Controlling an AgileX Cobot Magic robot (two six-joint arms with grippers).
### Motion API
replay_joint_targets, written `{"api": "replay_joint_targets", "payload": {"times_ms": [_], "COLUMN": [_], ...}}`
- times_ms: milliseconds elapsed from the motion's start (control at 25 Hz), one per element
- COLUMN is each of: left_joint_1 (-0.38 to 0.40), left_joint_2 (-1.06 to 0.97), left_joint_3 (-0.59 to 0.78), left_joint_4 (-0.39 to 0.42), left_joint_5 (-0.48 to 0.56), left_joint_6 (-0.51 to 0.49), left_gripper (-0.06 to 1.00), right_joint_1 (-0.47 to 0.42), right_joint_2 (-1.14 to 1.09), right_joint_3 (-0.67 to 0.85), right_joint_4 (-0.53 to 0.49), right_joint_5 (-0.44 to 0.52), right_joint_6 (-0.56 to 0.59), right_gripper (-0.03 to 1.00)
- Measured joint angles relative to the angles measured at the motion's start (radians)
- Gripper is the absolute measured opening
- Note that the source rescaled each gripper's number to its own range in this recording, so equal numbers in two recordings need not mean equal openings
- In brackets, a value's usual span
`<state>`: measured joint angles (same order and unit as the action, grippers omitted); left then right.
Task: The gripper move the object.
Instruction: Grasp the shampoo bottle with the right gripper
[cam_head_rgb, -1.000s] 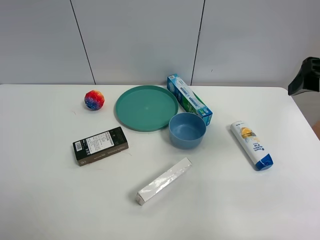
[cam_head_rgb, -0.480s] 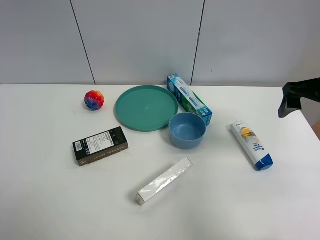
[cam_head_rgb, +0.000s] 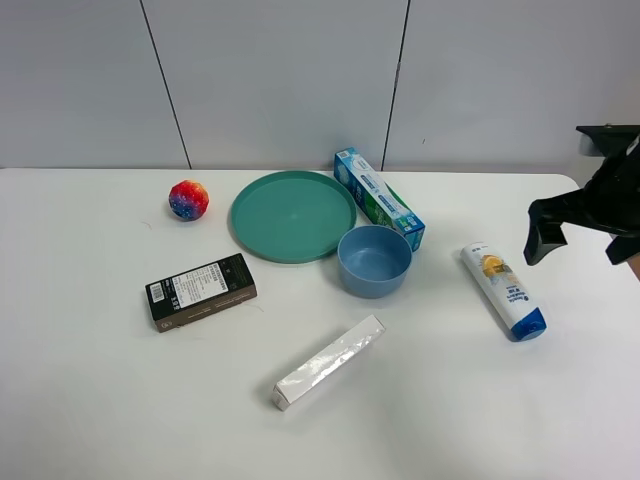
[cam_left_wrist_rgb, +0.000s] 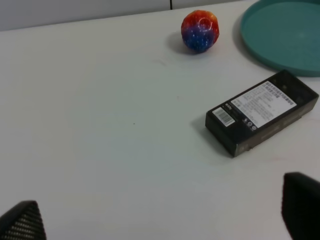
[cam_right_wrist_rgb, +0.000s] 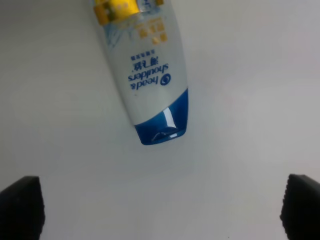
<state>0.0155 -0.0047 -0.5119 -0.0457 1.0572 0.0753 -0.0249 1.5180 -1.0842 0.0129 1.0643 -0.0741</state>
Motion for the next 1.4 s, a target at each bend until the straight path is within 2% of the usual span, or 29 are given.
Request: {"api": "replay_joint_targets", "payload": {"times_ms": [200,320,600,1120,1400], "left_joint_1": [0.0,0.0,0.0,0.0,0.0], "left_joint_2": [0.0,0.0,0.0,0.0,0.0], "left_joint_3": [0.0,0.0,0.0,0.0,0.0], "left_joint_4": [0.0,0.0,0.0,0.0,0.0], "left_joint_5": [0.0,0.0,0.0,0.0,0.0], "left_joint_6": [0.0,0.0,0.0,0.0,0.0], "left_gripper": [1.0,1.0,1.0,1.0,1.0], "right_joint_1": [0.0,0.0,0.0,0.0,0.0], "right_joint_2": [0.084,0.131,0.253,0.364,0.429], "right_joint_3": [0.0,0.0,0.0,-0.004,-0.004], "right_joint_4": [0.005,0.002,0.002,0.004,0.075], "right_joint_5": [-0.021,-0.066,-0.119,-0.223,-0.309], "right_joint_6": [-0.108,-0.167,-0.249,-0.31,-0.378], "right_gripper": [0.85,0.85,0.85,0.85,0.85]}}
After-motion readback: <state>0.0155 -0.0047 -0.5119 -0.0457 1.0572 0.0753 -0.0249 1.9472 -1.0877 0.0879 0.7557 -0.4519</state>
